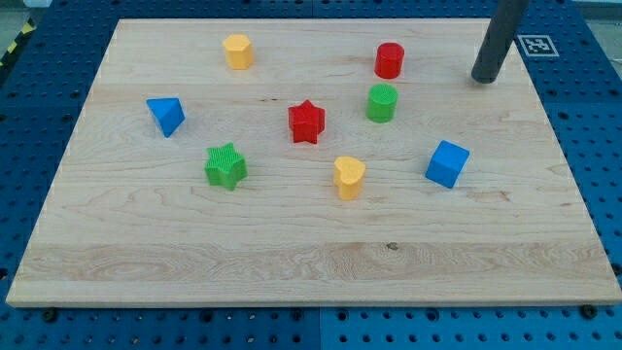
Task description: Slightly push the red circle to the top
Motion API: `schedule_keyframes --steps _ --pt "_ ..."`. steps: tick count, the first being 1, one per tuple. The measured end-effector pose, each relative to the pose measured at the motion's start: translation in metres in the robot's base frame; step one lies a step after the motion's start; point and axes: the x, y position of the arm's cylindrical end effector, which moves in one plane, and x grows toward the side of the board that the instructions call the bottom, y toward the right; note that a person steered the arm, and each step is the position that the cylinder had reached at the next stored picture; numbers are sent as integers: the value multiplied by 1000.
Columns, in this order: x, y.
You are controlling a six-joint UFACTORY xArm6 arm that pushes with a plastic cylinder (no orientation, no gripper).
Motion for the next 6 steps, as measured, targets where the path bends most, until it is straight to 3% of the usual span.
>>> schedule_keyframes --steps 1,2,5,6 --pt "1 -88" --pt "-6 -126" --pt "-58 -113" --pt "-65 -82"
